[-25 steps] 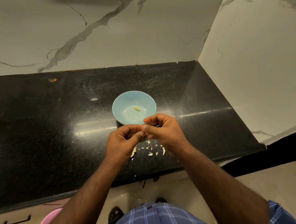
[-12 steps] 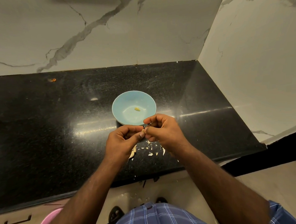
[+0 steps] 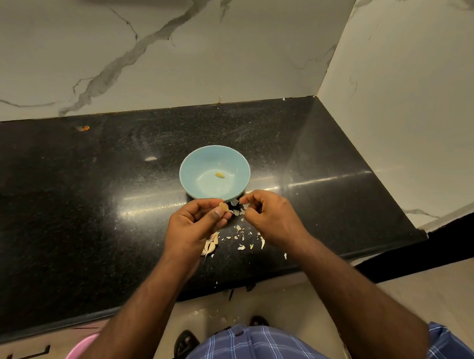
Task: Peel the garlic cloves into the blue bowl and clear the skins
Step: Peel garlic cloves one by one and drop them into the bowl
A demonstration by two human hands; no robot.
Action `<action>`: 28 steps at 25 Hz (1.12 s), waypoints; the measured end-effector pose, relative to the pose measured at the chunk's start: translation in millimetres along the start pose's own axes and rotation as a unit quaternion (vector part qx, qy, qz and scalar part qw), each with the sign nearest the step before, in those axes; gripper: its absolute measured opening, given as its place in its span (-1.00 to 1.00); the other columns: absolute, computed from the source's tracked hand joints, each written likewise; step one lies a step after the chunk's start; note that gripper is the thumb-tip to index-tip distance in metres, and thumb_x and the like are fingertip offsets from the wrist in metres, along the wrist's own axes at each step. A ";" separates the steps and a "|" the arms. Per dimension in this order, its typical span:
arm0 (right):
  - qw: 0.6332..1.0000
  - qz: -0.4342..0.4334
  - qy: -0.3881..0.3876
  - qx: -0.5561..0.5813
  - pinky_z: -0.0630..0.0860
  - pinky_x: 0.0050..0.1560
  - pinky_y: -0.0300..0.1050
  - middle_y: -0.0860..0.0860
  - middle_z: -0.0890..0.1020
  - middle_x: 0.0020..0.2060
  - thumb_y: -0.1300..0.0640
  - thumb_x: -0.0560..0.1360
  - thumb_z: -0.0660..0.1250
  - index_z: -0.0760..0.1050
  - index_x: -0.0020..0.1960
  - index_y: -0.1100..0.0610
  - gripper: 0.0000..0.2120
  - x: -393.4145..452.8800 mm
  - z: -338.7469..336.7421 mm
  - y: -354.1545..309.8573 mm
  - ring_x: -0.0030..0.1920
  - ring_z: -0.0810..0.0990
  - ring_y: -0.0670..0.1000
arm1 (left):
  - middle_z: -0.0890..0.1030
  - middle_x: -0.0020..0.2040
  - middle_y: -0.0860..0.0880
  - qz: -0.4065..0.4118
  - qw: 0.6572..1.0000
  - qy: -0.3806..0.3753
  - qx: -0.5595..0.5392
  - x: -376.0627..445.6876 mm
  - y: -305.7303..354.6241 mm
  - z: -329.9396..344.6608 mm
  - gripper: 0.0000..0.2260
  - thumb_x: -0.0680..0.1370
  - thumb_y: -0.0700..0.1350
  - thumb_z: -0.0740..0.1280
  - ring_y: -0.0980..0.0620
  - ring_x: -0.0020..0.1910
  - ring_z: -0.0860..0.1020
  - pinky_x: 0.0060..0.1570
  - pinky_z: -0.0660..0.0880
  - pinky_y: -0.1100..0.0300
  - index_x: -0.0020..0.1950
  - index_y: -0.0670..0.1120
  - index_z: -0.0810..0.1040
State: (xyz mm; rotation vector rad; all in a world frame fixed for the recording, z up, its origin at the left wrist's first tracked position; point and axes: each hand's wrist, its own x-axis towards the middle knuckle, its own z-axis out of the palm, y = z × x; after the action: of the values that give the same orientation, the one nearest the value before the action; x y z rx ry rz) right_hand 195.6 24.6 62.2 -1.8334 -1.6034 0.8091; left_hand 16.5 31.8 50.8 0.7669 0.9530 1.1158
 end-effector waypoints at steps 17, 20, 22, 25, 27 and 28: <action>0.998 -0.066 -0.004 0.014 0.55 0.15 -0.19 -0.05 0.71 0.08 0.07 0.54 0.47 0.66 0.23 0.06 -0.73 -4.1 -8.0 -9.6 0.09 0.63 -0.11 | 0.72 -0.02 -0.27 -0.079 0.996 0.004 -0.034 3.5 4.4 -0.6 -0.71 0.40 -0.25 0.47 -0.11 -0.04 0.73 -0.07 0.67 0.21 0.10 -0.29 0.63; 0.998 -0.051 -0.020 0.034 0.64 0.03 -0.09 -0.10 0.74 -0.08 0.04 0.53 0.48 0.71 0.07 0.05 -0.85 -5.1 3.8 -13.2 -0.05 0.67 -0.14 | 0.72 -0.01 -0.29 -0.071 0.997 -0.010 -0.024 2.6 4.6 0.1 -0.69 0.40 -0.25 0.46 -0.10 -0.06 0.73 -0.11 0.66 0.23 0.12 -0.31 0.62; 0.996 -0.029 -0.011 0.090 0.66 -0.09 -0.04 -0.08 0.73 -0.21 0.09 0.52 0.50 0.71 -0.08 0.04 -0.96 -4.6 7.6 -12.4 -0.16 0.69 -0.12 | 0.72 -0.04 -0.28 -0.056 0.998 -0.014 -0.015 3.0 4.7 1.0 -0.74 0.40 -0.26 0.45 -0.08 -0.09 0.73 -0.13 0.65 0.24 0.07 -0.30 0.63; 0.978 0.039 -0.046 0.200 0.56 -0.20 -0.25 -0.05 0.72 -0.31 0.19 0.49 0.52 0.68 -0.19 0.06 -0.90 -4.8 6.7 -15.7 -0.25 0.68 -0.15 | 0.72 -0.14 -0.20 -0.028 0.999 -0.015 0.024 2.8 4.6 1.3 -0.87 0.46 -0.34 0.41 -0.02 -0.15 0.73 -0.18 0.63 0.27 0.00 -0.27 0.65; 0.970 0.072 -0.060 0.225 0.50 -0.26 -0.31 -0.05 0.69 -0.36 0.23 0.50 0.51 0.68 -0.22 0.09 -0.87 -5.7 5.9 -19.3 -0.32 0.63 -0.19 | 0.72 -0.15 -0.18 -0.007 0.998 -0.019 0.061 3.1 2.8 0.1 -0.88 0.50 -0.40 0.39 -0.02 -0.16 0.72 -0.17 0.63 0.26 -0.02 -0.25 0.66; 0.965 0.091 -0.066 0.238 0.49 -0.28 -0.31 -0.05 0.68 -0.37 0.25 0.50 0.49 0.67 -0.22 0.13 -0.87 -5.8 5.3 -21.1 -0.34 0.61 -0.19 | 0.72 -0.14 -0.19 0.003 0.997 -0.022 0.077 3.3 2.0 -0.6 -0.87 0.50 -0.41 0.39 -0.04 -0.15 0.71 -0.15 0.64 0.24 -0.02 -0.24 0.67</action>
State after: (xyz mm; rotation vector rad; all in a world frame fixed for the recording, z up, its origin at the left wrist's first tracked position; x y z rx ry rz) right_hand 177.3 21.6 75.0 -1.6109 -1.1856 1.2969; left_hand 15.7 35.5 51.6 0.9172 1.0081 1.0356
